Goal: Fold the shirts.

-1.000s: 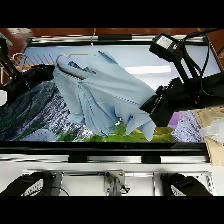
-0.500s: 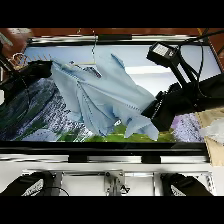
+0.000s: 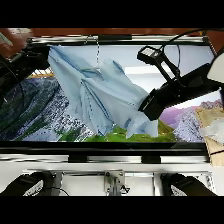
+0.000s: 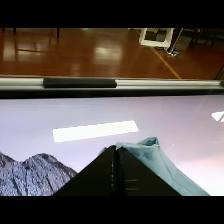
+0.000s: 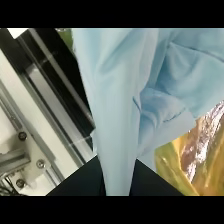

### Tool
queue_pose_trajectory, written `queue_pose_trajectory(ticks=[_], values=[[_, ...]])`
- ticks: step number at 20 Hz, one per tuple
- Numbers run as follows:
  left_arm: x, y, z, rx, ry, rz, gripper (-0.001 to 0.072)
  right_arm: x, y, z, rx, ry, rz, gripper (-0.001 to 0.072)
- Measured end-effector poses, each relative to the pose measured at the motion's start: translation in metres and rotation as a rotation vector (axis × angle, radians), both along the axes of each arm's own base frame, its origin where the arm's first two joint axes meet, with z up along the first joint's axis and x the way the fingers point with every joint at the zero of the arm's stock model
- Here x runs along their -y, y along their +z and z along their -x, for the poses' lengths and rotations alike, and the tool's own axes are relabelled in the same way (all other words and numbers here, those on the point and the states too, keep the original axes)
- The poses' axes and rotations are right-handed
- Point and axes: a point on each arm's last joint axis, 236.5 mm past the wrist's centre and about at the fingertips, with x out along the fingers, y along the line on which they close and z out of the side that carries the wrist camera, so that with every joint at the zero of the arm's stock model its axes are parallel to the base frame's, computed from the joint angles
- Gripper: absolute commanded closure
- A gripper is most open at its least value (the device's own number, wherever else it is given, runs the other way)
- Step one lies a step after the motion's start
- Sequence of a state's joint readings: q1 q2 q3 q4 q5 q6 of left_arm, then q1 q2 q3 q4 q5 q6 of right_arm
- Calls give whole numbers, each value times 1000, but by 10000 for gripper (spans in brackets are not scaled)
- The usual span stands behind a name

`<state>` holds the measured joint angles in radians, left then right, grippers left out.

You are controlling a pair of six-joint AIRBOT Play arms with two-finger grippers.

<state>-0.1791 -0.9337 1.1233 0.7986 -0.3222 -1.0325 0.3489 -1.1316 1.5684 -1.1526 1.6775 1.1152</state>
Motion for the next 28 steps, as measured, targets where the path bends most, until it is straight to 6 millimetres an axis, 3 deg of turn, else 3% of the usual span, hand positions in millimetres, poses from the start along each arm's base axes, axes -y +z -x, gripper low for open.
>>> queue_pose_trajectory(ticks=[4,6,12,19,20,22,23,28], values=[[16,39,28,83,-51,10,662,-11,0,-32,63,-69,-48,636],[27,47,45,87,-102,3,663,-14,6,-49,118,-102,-74,636],[63,20,87,-32,-293,-84,663,-19,41,-85,302,-175,-156,636],[76,-7,99,-128,-368,-120,660,-14,110,-103,514,-212,-224,636],[78,-8,98,-133,-370,-117,625,-16,118,-102,529,-212,-242,636],[81,-11,99,-140,-376,-115,365,-21,133,-103,554,-221,-295,636],[80,-5,95,-120,-361,-100,318,-21,138,-104,560,-230,-310,636],[64,40,80,21,-256,-33,302,-27,130,-89,501,-184,-300,636]])
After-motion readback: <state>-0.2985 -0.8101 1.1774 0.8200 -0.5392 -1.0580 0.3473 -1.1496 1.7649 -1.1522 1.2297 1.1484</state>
